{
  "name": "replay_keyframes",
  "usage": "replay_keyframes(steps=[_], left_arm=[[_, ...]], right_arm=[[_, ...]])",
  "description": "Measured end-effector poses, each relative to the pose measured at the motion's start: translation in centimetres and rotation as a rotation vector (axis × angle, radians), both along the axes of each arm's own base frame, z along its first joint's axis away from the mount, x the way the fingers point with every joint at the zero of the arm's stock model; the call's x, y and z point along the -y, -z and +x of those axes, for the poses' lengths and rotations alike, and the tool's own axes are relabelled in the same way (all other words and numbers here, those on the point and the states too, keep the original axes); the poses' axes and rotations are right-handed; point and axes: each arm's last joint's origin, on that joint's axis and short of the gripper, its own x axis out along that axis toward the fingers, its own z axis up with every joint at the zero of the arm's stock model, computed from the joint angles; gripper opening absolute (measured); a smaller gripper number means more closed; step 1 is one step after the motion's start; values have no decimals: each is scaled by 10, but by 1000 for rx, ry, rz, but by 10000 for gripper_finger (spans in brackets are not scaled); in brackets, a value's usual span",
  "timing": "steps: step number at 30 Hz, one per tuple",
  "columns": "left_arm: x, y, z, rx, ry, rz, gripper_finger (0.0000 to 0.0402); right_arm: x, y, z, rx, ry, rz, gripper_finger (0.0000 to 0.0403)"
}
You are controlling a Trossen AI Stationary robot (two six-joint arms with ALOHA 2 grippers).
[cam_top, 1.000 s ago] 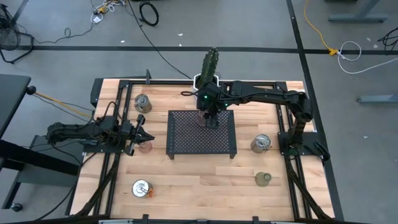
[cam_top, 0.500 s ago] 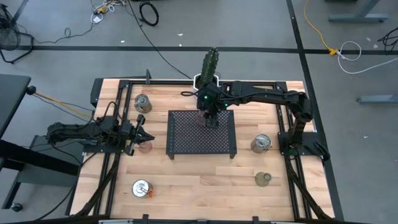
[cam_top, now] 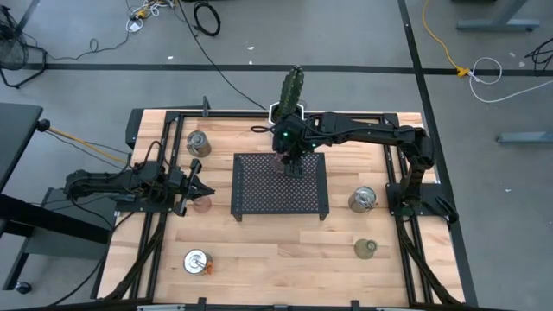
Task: Pick & Place candle stick holders
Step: Put the right purple glass candle holder on the shelf
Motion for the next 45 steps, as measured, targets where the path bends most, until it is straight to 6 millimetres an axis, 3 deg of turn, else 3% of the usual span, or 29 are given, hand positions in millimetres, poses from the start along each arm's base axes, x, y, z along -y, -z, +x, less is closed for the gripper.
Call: replay_keyframes(steps=[34, 45], left_arm=[[0, 0, 0, 0, 0, 0, 18], [0, 0, 0, 0, 0, 0, 18]], right_arm=[[0, 0, 0, -1, 0, -1, 167], [0, 0, 0, 1, 8, 3, 205]])
